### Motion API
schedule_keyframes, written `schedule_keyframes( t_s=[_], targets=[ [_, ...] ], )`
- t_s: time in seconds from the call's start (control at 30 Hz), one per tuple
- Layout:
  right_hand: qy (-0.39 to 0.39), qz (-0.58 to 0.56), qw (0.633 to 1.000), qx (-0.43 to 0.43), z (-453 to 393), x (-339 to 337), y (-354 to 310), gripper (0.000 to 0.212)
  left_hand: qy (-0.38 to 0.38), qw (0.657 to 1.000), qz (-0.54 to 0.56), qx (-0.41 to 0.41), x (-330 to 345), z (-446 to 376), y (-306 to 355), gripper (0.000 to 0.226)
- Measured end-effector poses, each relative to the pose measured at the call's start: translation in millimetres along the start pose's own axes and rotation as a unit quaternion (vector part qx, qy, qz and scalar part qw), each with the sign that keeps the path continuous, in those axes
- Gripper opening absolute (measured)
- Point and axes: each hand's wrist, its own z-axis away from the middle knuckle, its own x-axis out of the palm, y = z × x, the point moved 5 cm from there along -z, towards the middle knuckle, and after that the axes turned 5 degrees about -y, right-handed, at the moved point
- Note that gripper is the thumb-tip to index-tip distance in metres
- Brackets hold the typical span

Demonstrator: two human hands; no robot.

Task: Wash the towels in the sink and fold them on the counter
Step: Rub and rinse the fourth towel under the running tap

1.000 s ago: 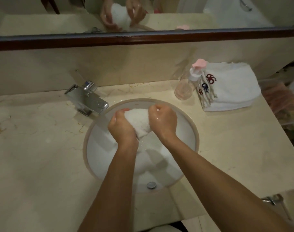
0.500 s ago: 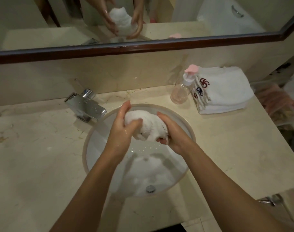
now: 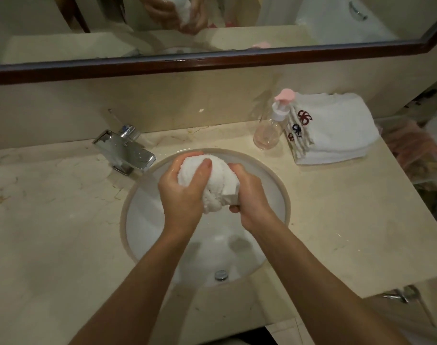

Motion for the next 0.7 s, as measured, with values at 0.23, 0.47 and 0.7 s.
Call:
schedule_keyframes(
  t_s=[0.23,0.47,0.7],
  targets=[
    [0.167,-0.005,0.978,-0.125,-7,-2,-9,0.043,0.151,0.978,0.080,-0.118,18,-5,-24,0.009],
    [0.205,0.096,0.953,-0.201,-14,0,-16,0.044,0.241,0.943,0.117,-0.196,21,2,-42,0.010],
    [0.195,0.141,0.954,-0.180,-22,-6,-14,0.039,0.214,0.946,0.117,-0.212,23,5,-47,0.018]
  ],
)
